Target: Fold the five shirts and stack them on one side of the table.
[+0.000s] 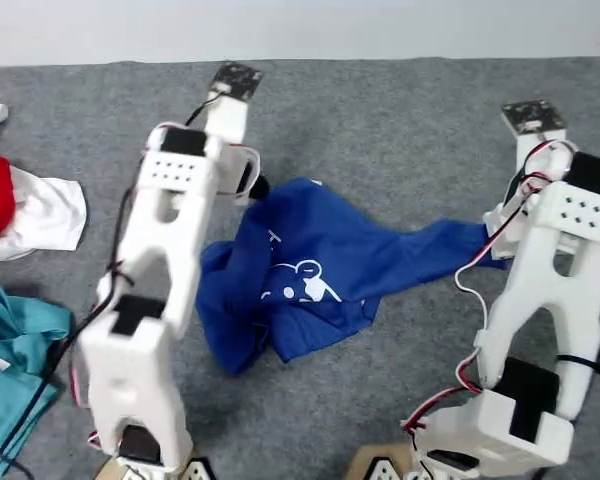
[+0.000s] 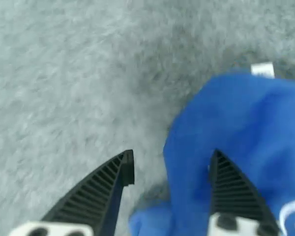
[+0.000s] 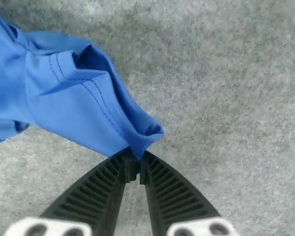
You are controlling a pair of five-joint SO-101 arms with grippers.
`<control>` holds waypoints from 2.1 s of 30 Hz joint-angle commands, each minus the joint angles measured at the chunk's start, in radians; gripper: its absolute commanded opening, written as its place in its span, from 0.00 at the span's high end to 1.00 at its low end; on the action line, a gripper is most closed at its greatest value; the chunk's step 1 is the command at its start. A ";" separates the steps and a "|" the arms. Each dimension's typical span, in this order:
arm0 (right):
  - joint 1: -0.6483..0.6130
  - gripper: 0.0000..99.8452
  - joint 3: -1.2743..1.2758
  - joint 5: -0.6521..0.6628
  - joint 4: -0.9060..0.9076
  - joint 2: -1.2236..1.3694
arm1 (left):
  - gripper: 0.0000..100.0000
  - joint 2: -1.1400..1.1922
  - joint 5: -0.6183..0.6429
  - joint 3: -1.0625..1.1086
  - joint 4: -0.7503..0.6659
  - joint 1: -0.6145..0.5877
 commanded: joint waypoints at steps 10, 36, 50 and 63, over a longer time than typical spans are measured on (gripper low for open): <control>0.008 0.99 -0.011 0.002 0.013 -0.008 | 0.75 0.583 -0.005 -0.920 0.164 0.009; 0.008 0.99 -0.011 0.003 0.008 -0.007 | 0.75 0.810 -0.037 -1.167 0.397 0.149; 0.007 0.99 -0.011 0.000 0.012 -0.007 | 0.75 0.809 -0.032 -1.132 0.433 0.133; 0.007 0.99 -0.011 0.000 0.013 -0.007 | 0.94 0.809 -0.037 -1.098 0.434 0.135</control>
